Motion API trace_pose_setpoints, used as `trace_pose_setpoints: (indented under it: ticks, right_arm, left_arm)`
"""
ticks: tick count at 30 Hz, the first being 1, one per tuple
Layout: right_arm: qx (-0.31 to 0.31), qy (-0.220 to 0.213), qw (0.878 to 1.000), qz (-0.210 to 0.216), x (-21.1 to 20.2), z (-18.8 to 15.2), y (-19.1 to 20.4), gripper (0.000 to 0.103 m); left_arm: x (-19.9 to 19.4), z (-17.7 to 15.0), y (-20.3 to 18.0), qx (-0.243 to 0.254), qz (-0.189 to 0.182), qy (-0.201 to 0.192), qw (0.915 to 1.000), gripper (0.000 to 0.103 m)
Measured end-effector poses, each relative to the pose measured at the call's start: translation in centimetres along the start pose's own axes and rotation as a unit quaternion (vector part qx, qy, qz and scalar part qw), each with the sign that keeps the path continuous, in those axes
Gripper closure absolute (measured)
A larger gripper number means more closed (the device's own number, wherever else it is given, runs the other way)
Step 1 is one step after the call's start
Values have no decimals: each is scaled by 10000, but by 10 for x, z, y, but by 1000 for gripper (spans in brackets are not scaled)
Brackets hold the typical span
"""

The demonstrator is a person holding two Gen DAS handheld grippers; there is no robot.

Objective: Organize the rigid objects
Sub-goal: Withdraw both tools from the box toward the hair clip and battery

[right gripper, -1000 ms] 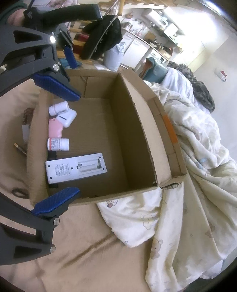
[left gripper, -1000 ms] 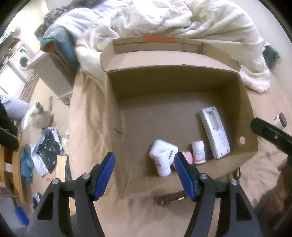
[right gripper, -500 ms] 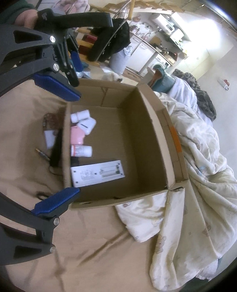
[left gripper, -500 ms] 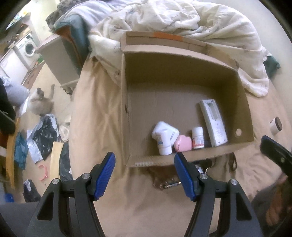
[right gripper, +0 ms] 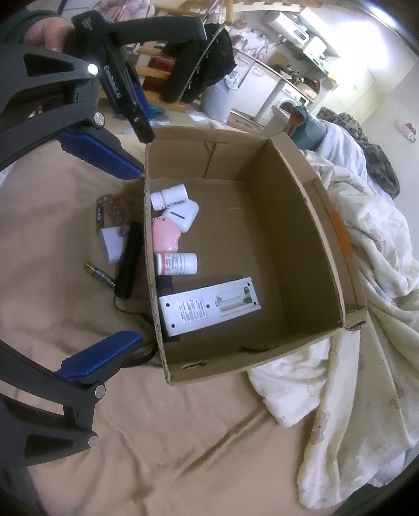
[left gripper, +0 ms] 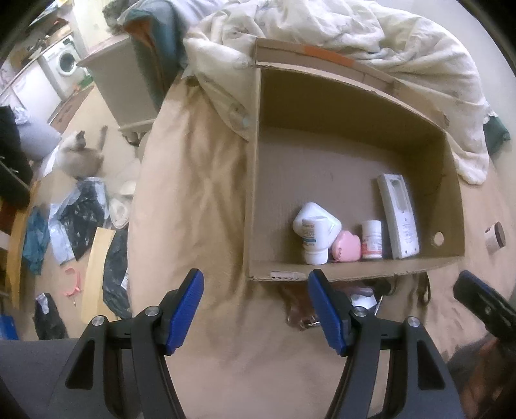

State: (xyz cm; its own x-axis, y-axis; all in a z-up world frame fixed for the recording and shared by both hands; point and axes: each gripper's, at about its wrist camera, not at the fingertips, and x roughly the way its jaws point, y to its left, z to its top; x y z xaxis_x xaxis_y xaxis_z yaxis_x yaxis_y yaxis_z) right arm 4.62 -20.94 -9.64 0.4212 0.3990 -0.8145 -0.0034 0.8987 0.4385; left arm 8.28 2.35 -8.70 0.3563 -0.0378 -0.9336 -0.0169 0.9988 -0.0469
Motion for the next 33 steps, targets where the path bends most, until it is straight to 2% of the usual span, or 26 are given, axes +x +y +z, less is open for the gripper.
trace_pose_setpoints:
  ticks: [12, 14, 17, 20, 22, 23, 24, 27, 31, 33]
  right_arm:
    - [404, 493, 9980, -39, 20, -1, -17, 2]
    - [442, 543, 9975, -23, 23, 0, -18, 2]
    - [430, 559, 9975, 14, 23, 1, -17, 2]
    - [473, 622, 9968, 140, 24, 2, -17, 2]
    - [556, 703, 9956, 283, 26, 3, -18, 2]
    - [628, 756, 9944, 379, 27, 3, -19, 2]
    - [688, 788, 9935, 449, 29, 3, -20, 2]
    - [799, 855, 9915, 561, 31, 2, -24, 2]
    - [836, 872, 9913, 526, 30, 0, -27, 2]
    - [857, 839, 9913, 542, 28, 0, -28, 2]
  left_arm:
    - [31, -16, -18, 245, -197, 640, 9975, 39]
    - [37, -19, -32, 593, -105, 733, 9955, 37]
    - [51, -23, -57, 1361, 26, 863, 9869, 37]
    - [61, -25, -69, 1605, -14, 892, 9830, 37]
    - [68, -28, -85, 2110, -22, 980, 9726, 39]
    - [72, -29, -95, 2401, -56, 999, 9656, 48]
    - [74, -29, -102, 2594, -77, 983, 9607, 50]
    - [86, -27, -111, 2752, -154, 1130, 9546, 55]
    - [97, -29, -115, 2927, 30, 1128, 9495, 55]
    - [103, -32, -115, 3021, 142, 1120, 9466, 59]
